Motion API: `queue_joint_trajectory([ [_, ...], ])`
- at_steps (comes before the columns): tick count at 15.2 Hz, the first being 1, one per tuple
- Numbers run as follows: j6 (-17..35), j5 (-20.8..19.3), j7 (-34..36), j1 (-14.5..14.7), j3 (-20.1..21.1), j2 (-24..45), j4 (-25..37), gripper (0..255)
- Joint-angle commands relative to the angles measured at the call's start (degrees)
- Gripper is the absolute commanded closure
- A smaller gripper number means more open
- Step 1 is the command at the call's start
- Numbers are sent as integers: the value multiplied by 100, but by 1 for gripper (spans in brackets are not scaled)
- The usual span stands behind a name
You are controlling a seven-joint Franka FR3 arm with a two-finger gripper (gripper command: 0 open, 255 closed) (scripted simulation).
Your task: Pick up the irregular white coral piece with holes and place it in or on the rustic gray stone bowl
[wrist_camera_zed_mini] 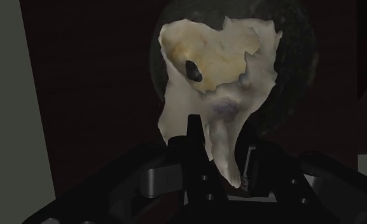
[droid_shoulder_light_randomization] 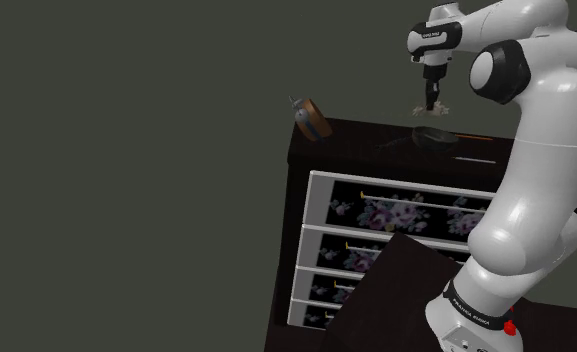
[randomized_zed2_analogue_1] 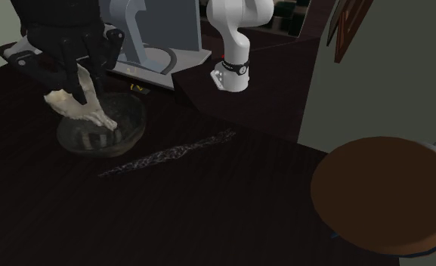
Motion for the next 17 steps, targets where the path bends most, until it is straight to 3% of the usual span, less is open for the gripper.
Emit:
queue_joint_trajectory([
  [1, 98, 36, -249, -170, -81, -10, -50, 255],
  [17, 1237, -30, -11, -109, -57, -27, -1231, 255],
])
